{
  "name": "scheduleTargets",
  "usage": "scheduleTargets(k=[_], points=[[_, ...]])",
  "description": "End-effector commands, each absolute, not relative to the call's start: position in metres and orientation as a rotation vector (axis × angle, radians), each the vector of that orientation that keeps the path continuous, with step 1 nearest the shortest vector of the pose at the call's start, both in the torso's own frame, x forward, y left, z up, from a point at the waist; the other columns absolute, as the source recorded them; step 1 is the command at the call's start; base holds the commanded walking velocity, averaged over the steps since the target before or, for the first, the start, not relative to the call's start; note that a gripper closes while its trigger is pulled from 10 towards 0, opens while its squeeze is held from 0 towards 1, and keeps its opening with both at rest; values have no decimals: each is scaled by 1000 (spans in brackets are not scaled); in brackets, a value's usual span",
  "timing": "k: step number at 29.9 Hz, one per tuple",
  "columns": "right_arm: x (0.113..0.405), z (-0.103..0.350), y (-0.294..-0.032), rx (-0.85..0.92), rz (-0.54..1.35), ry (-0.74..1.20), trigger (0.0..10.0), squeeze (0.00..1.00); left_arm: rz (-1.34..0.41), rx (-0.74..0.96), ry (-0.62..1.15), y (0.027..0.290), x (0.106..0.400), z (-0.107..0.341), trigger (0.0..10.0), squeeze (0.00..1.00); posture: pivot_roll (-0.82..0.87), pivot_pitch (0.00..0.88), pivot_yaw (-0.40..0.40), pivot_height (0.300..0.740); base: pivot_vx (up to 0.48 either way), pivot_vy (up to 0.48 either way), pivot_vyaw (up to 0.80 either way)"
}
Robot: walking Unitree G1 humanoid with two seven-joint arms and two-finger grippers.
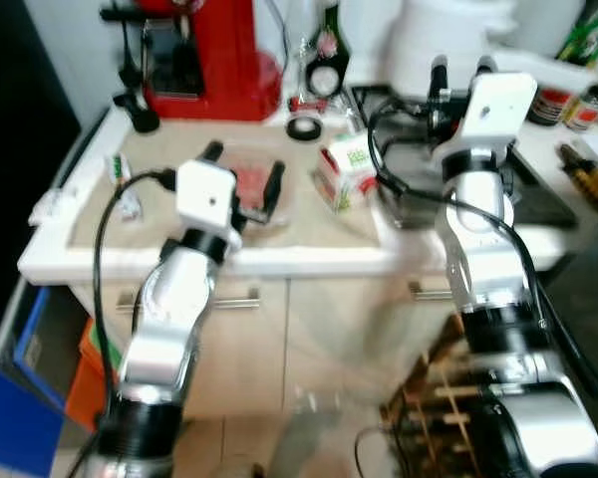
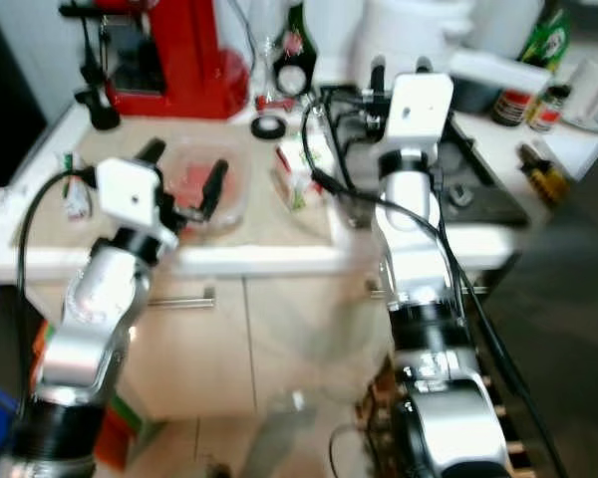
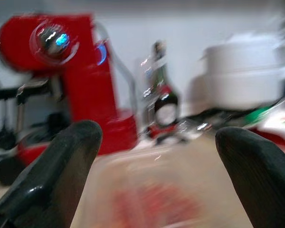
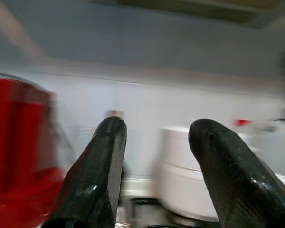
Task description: Restocking fridge
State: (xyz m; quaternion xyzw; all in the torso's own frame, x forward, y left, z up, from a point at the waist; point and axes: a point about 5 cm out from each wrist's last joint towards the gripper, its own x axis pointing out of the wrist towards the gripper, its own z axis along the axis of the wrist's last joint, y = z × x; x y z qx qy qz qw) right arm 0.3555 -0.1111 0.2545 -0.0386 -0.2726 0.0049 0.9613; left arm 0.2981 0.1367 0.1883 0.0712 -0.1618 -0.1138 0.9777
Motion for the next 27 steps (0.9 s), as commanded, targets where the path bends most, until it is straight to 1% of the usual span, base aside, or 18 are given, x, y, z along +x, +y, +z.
scheduleTargets(k=[1, 2, 6, 7, 10, 12, 20, 24, 27], points=[[357, 262, -123, -45, -19, -545, 10000, 0, -250, 139, -342, 130, 297, 192, 10000, 0, 56, 0, -5, 740, 0, 0, 0], [358, 262, -123, -35, -21, -537, 10000, 0, -250, 140, -340, 130, 297, 192, 10000, 0, 56, 0, -5, 740, 0, 0, 0], [374, 246, -126, 39, -37, -371, 10000, 0, -252, 140, -324, 131, 297, 191, 10000, 0, 63, 0, -1, 740, 0, 0, 0], [377, 241, -126, 52, -30, -338, 10000, 1000, -252, 141, -323, 132, 297, 191, 10000, 0, 65, 2, 0, 740, 0, 0, 0], [384, 225, -120, 75, 20, -223, 10000, 1000, -257, 145, -313, 132, 296, 190, 10000, 0, 79, 9, 0, 740, 0, 0, 0], [385, 219, -116, 79, 45, -188, 10000, 1000, -259, 148, -308, 133, 295, 190, 10000, 0, 89, 16, 1, 740, 0, 0, 0], [387, 219, -109, 73, 101, -190, 10000, 1000, -249, 165, -297, 139, 291, 191, 10000, 0, 127, 31, -1, 740, 0, 0, 0], [389, 228, -103, 61, 165, -219, 10000, 1000, -230, 174, -293, 143, 287, 192, 10000, 0, 143, 46, -15, 740, 0, 0, 0], [388, 224, -95, 77, 253, -191, 10000, 1000, -215, 172, -289, 144, 285, 190, 10000, 0, 151, 43, -32, 740, 0, 0, 0]])
